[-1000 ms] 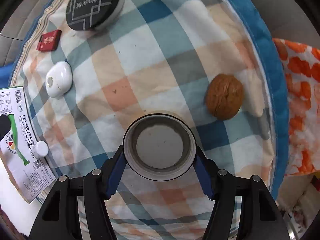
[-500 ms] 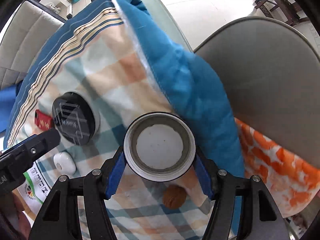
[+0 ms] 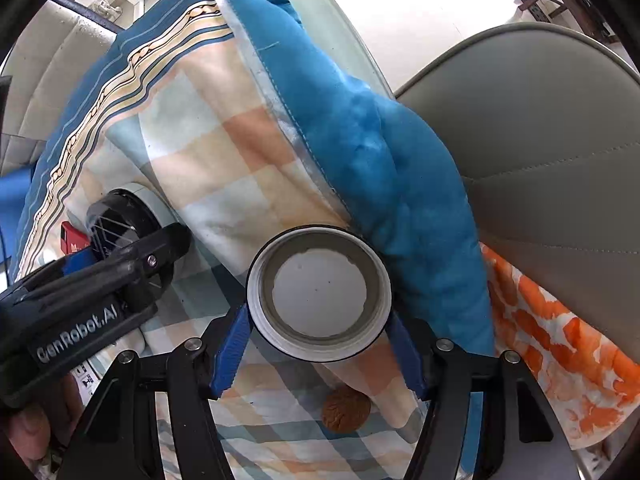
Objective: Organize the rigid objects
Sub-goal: 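Grasp the gold tape roll with the right tool while the left tool grasps the black tin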
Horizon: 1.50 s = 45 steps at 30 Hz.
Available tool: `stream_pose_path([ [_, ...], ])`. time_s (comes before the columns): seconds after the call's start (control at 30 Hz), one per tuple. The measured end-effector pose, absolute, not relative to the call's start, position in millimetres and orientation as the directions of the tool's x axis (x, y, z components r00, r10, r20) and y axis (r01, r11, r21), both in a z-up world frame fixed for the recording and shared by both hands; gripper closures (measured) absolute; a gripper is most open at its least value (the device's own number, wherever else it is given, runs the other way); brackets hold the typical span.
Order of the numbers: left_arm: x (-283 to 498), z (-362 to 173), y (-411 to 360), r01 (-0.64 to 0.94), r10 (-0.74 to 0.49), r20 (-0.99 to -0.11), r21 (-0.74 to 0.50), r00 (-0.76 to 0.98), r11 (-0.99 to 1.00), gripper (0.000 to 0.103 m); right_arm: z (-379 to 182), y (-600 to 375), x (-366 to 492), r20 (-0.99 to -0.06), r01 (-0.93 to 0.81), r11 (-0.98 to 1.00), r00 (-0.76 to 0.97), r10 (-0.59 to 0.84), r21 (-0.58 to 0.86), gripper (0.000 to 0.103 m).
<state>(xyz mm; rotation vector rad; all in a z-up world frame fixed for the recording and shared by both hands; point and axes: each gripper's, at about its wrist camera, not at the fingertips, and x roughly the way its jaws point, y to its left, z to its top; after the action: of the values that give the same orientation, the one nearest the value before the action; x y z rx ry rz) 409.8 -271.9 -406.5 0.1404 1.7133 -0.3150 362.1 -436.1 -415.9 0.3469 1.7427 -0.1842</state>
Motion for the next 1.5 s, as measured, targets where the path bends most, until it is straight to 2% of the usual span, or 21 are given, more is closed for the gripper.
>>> stream_pose_path([
  [0.33, 370.3, -394.1, -214.9, 0.247, -0.058, -0.978, -0.107, -0.2, 0.963, 0.029, -417.4, -385.2, 334.7, -0.97, 0.179, 0.98, -0.205, 0.128, 0.092, 0.036],
  [0.77, 377.2, -414.6, -211.3, 0.197, -0.064, -0.971, -0.111, -0.231, 0.974, 0.026, -444.8, -371.5, 337.0, -0.972, 0.248, 0.967, -0.207, 0.113, 0.059, 0.032],
  [1.0, 392.6, -417.2, -218.5, 0.216, -0.051, -0.981, -0.092, -0.189, 0.972, 0.028, -444.0, -368.1, 335.3, -0.974, 0.252, 0.967, -0.202, 0.099, 0.046, 0.035],
  [1.2, 382.5, -407.0, -218.3, 0.224, -0.067, -0.984, -0.104, -0.165, 0.969, 0.028, -419.7, -377.1, 338.6, -0.977, 0.224, 0.973, -0.195, 0.092, 0.047, 0.035],
  [1.5, 365.7, -343.8, -193.4, 0.212, -0.12, -0.99, -0.133, -0.073, 0.968, 0.028, -365.9, -355.1, 322.8, -0.985, 0.172, 0.982, -0.134, 0.107, 0.083, 0.035],
])
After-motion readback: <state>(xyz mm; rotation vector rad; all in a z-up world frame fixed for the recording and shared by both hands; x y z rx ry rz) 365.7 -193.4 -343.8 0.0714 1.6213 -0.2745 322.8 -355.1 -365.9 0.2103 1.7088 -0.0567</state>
